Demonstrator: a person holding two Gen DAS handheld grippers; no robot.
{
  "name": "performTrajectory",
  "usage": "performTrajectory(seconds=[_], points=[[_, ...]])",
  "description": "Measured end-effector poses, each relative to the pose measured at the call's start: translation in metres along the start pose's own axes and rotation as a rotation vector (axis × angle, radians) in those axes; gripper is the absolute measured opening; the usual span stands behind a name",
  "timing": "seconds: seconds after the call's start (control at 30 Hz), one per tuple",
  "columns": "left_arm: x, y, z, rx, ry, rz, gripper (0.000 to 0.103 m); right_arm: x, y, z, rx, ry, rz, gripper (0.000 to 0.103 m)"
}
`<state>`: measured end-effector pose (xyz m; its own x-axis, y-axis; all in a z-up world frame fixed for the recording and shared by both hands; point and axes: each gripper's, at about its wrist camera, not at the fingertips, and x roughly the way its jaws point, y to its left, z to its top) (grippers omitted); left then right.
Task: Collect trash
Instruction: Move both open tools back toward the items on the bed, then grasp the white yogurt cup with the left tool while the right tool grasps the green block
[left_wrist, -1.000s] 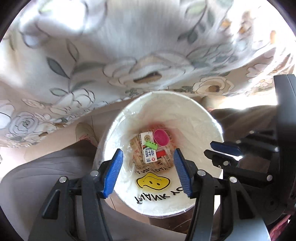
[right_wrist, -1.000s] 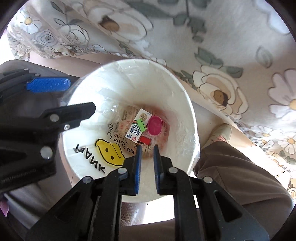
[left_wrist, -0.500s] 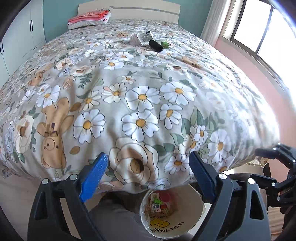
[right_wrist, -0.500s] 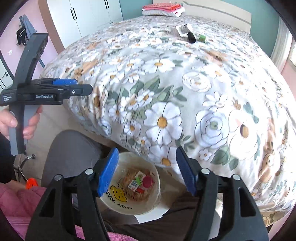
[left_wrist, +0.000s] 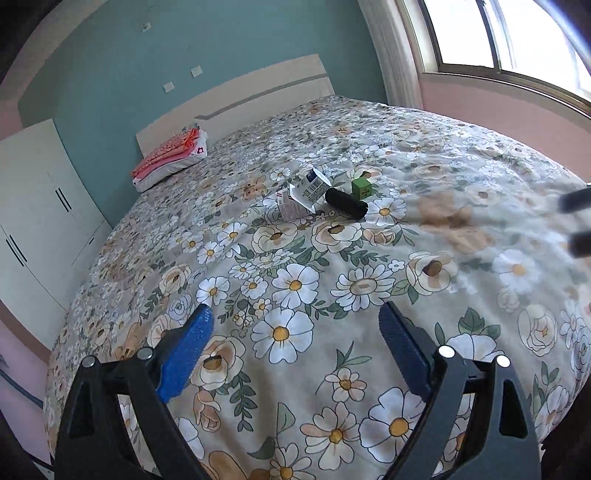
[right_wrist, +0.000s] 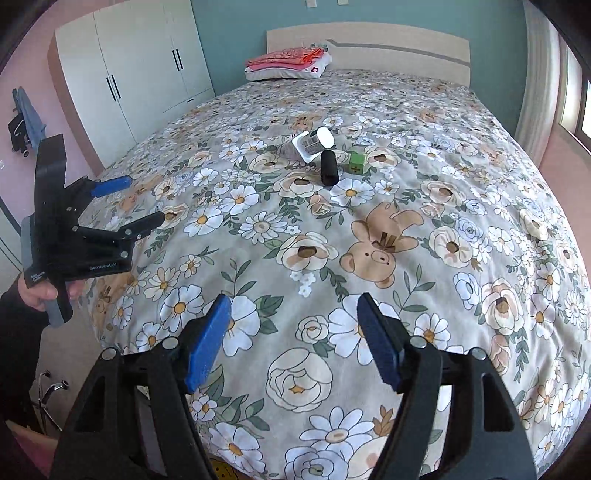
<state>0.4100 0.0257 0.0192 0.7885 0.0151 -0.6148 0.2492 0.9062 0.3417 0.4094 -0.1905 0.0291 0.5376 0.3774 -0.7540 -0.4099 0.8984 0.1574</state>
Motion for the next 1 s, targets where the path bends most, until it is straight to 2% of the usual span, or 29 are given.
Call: performTrajectory(seconds=[0.07, 0.27, 0.43, 0.63, 0.77, 0.9, 1.0], points=[[0.022, 0.0, 0.019, 0.04, -0.018, -0.016, 0.093, 0.019, -0.019, 0.029, 0.047, -0.01, -0.003, 0.071], [0.092, 0.007, 0.076, 0.052, -0.072, -0.109, 0.093, 0.089, -0.062, 0.101, 0.15, -0.005, -0.011, 0.071], [0.15, 0.004, 0.103, 0.238, -0.065, -0.173, 0.093, 0.155, -0.098, 0.143, 0.238, 0.06, 0.029, 0.071], [0.204, 0.004, 0.132, 0.365, -0.023, -0.244, 0.093, 0.232, -0.126, 0.174, 0.368, 0.188, 0.125, 0.071], [0.231, -0.004, 0.146, 0.394, -0.04, -0.256, 0.093, 0.26, -0.141, 0.193, 0.441, 0.181, 0.124, 0.071], [0.253, -0.011, 0.149, 0.417, -0.058, -0.256, 0.093, 0.285, -0.147, 0.203, 0.469, 0.21, 0.119, 0.071], [0.268, -0.013, 0.148, 0.452, -0.041, -0.259, 0.093, 0.299, -0.151, 0.205, 0.482, 0.223, 0.111, 0.071]])
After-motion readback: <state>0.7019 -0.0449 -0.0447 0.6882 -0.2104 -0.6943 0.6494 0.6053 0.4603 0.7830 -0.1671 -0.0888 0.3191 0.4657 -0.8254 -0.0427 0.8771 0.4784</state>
